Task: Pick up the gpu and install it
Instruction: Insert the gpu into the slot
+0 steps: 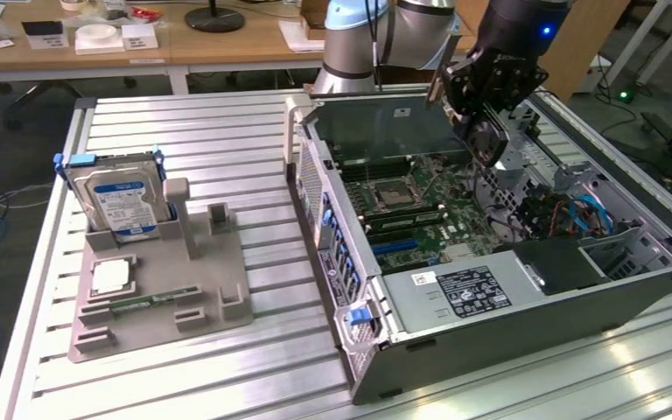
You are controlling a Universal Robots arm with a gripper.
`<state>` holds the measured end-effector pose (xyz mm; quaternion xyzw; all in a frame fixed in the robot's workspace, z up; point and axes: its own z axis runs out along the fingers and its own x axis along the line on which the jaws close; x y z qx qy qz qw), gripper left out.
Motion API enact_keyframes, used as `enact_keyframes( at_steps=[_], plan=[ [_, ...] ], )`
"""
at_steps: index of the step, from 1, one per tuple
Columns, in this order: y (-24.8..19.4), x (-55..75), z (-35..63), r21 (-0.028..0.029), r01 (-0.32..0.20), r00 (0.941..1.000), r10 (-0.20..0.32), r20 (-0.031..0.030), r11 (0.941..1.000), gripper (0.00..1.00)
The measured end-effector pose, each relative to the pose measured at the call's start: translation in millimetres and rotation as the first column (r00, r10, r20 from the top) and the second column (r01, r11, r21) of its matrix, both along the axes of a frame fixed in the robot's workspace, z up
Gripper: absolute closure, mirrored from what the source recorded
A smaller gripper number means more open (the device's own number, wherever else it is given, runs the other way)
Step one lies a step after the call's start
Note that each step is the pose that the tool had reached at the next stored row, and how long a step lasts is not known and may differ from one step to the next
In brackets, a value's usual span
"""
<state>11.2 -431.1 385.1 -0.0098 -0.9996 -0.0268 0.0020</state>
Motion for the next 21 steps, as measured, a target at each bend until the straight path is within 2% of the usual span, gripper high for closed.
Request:
enact_keyframes(
  at_steps=[11, 21],
  plan=[
    [0.0, 0.0, 0.0, 0.0000, -0.004, 1.0000, 0.004, 0.0000, 1.0000, 0.72],
    [0.0, 0.0, 0.0, 0.0012, -0.059, 0.9983, 0.059, 0.0001, 0.9982, 0.72]
  ],
)
